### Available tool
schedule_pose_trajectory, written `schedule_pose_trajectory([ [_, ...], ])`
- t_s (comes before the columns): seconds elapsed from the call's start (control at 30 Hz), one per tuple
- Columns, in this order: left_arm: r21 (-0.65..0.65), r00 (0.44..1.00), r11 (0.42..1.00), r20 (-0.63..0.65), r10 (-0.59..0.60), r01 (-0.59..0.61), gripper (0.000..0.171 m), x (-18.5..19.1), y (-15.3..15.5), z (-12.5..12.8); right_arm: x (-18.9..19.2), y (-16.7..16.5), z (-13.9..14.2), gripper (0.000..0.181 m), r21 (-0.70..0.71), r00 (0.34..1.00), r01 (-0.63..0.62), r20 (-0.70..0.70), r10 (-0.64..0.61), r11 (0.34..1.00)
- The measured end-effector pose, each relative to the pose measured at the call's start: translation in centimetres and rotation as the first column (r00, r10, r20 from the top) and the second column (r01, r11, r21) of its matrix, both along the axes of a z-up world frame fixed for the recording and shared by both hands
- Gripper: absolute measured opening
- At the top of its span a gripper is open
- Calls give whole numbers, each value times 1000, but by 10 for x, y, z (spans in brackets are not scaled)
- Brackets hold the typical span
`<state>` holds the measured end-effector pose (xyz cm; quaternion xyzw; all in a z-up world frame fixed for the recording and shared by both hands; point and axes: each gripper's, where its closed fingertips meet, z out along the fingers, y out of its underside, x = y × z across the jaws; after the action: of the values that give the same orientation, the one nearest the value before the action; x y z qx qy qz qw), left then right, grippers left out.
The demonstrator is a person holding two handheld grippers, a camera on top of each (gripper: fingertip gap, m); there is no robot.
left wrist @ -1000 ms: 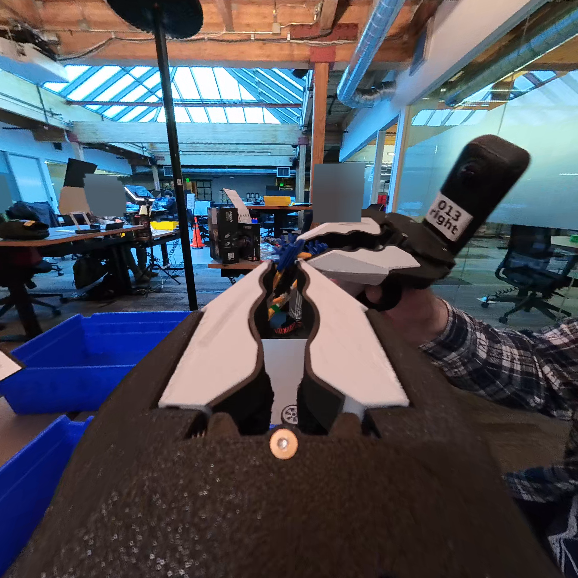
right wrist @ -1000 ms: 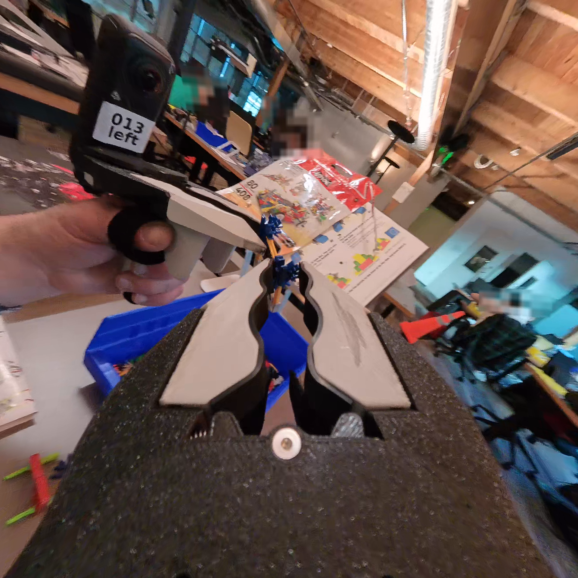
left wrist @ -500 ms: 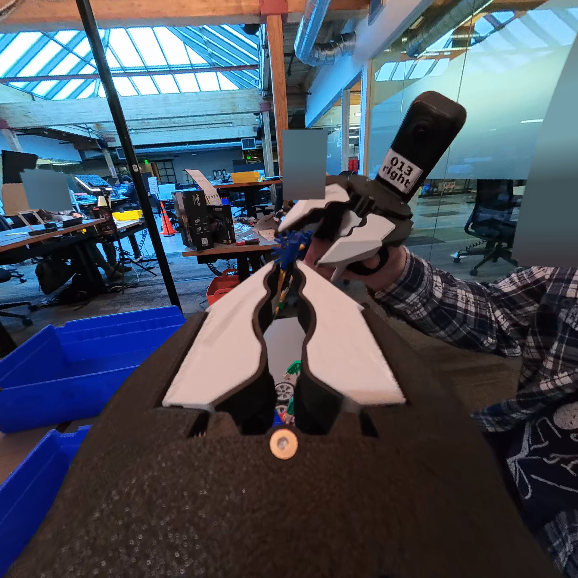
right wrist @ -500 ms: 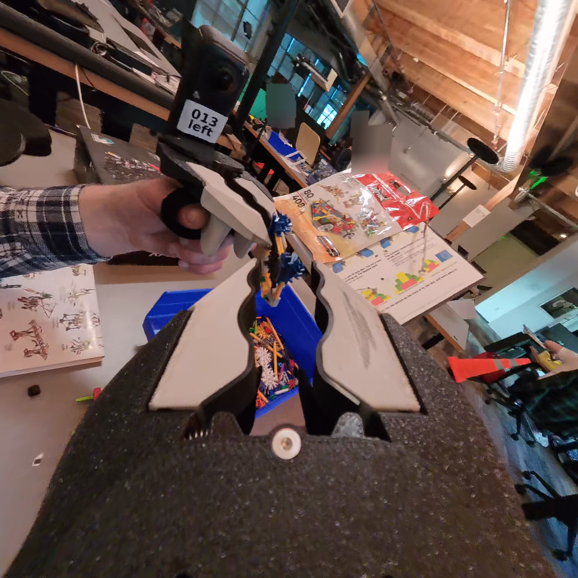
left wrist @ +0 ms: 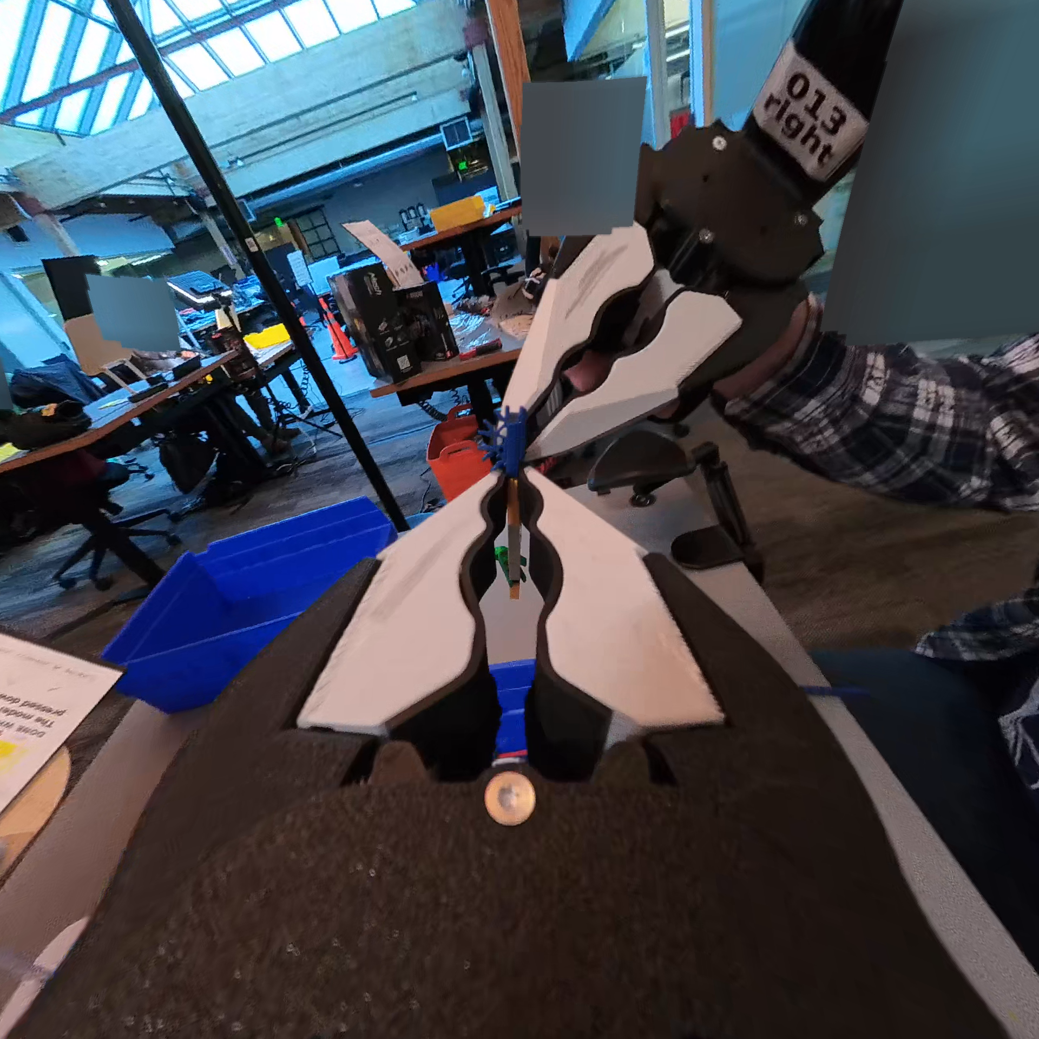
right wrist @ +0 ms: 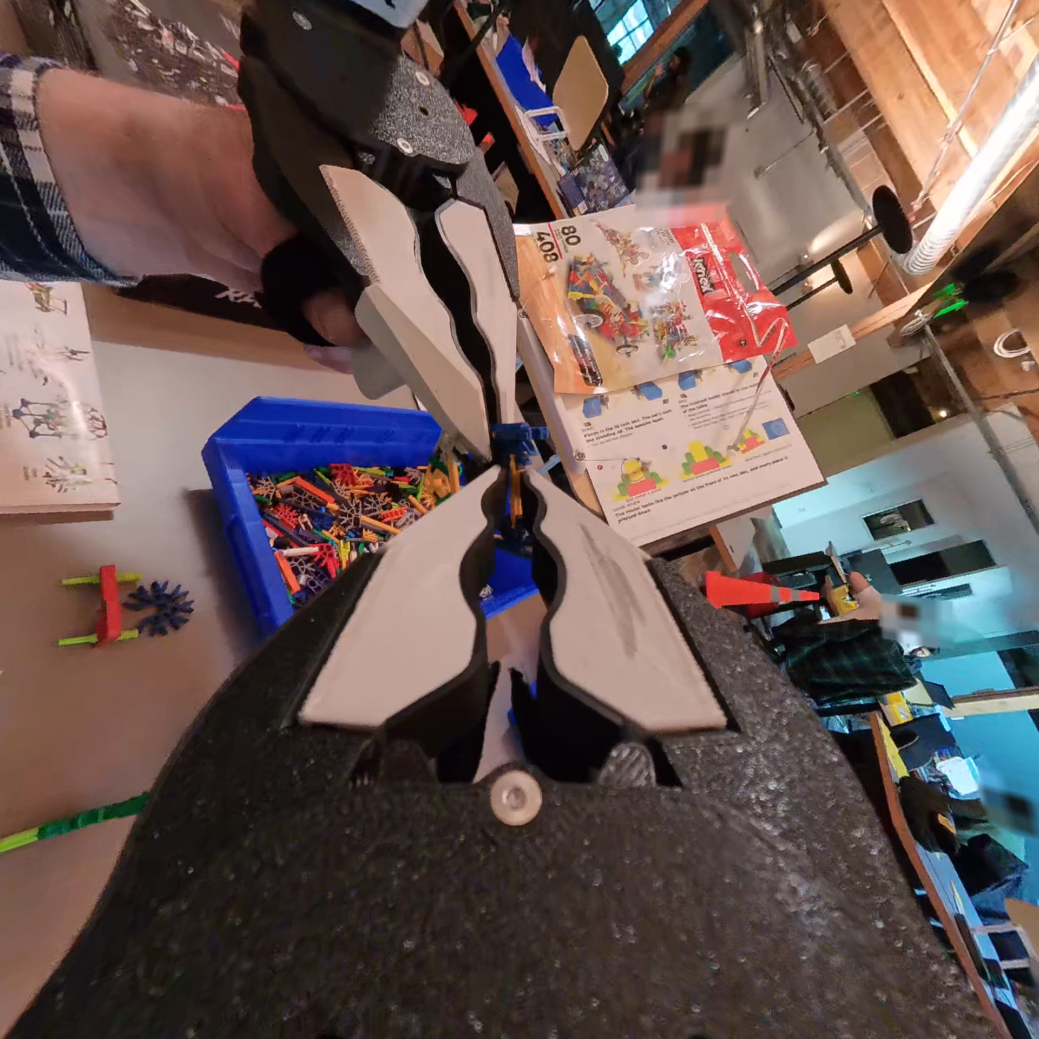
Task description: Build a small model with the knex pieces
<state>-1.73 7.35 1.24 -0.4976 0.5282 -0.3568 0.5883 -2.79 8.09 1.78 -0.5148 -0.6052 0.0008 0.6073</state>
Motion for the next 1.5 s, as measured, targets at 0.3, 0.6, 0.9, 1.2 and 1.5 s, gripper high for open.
schedule_pose_trajectory([
  [0.3,271,962,932,-58,267,-242,0,0,17,3,1,15,-1,1,-124,985,50,-155,-69,991],
  [0.6,475,794,687,45,606,-550,0,9,49,4,10,49,-2,0,-205,883,191,-391,-259,960],
  [0.9,165,847,832,147,510,-529,0,5,52,12,13,51,7,1,-57,855,288,-434,-283,956],
  [1.2,-98,973,993,215,82,-62,0,2,21,21,14,32,21,1,-308,814,-40,-561,-148,950],
  [1.5,-228,955,971,297,3,68,0,-11,25,23,5,2,17,1,-304,839,-247,-542,46,920],
])
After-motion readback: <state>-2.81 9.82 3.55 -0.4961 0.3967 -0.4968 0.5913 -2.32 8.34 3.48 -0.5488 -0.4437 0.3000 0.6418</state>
